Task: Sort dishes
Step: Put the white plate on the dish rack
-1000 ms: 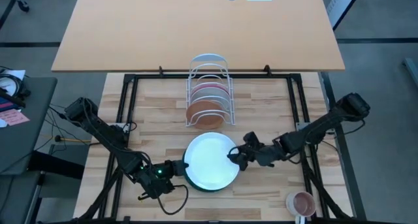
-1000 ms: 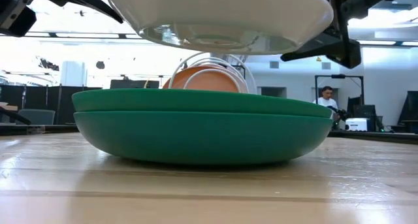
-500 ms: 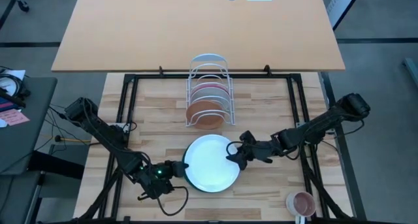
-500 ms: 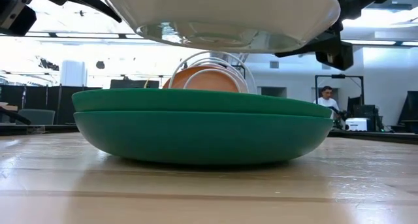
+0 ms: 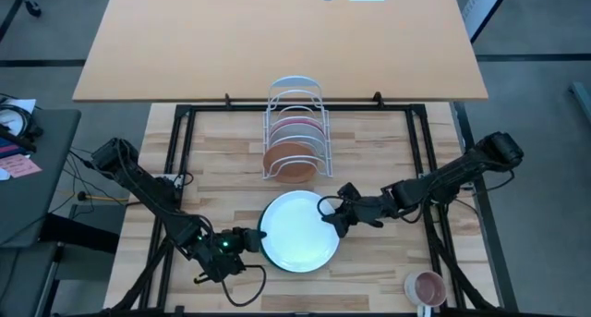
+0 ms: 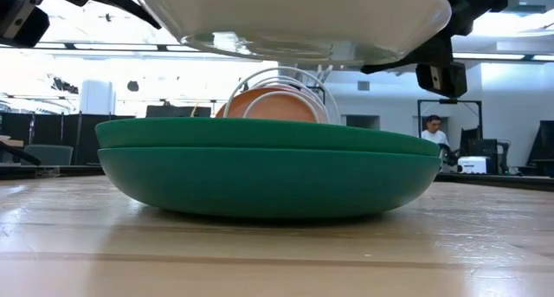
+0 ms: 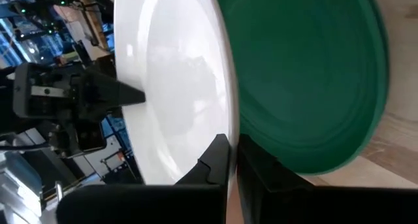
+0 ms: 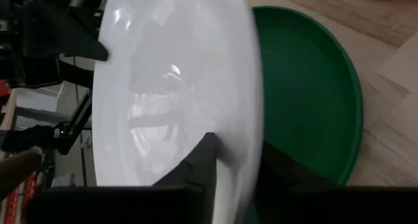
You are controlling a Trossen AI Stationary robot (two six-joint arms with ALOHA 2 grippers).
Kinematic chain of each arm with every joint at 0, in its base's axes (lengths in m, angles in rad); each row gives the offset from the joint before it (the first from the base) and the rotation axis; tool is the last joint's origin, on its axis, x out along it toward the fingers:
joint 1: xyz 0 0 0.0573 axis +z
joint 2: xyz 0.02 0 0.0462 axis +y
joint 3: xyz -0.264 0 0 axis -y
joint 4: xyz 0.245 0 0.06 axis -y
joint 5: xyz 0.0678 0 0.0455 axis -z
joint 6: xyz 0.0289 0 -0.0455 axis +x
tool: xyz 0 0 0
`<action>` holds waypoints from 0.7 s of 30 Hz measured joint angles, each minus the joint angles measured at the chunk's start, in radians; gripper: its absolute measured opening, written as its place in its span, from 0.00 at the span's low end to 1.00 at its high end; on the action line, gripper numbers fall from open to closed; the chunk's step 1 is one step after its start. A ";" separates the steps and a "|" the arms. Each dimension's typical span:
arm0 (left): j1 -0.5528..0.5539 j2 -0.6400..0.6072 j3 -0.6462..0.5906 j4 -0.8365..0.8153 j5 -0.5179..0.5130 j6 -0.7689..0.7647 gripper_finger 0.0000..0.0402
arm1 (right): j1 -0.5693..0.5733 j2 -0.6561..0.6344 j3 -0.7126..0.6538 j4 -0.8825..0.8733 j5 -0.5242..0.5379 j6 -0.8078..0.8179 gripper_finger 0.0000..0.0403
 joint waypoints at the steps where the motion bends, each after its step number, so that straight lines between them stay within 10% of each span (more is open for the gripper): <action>1: 0.000 0.000 0.000 -0.003 0.000 0.000 0.01 | 0.000 0.000 0.000 0.002 0.001 -0.005 0.07; 11: -0.001 0.000 0.000 0.009 -0.021 -0.093 0.21 | 0.000 -0.003 0.000 0.006 0.033 -0.065 0.03; 21: -0.029 -0.025 0.004 0.019 -0.335 -0.278 0.44 | 0.006 -0.150 0.024 -0.068 0.126 -0.222 0.03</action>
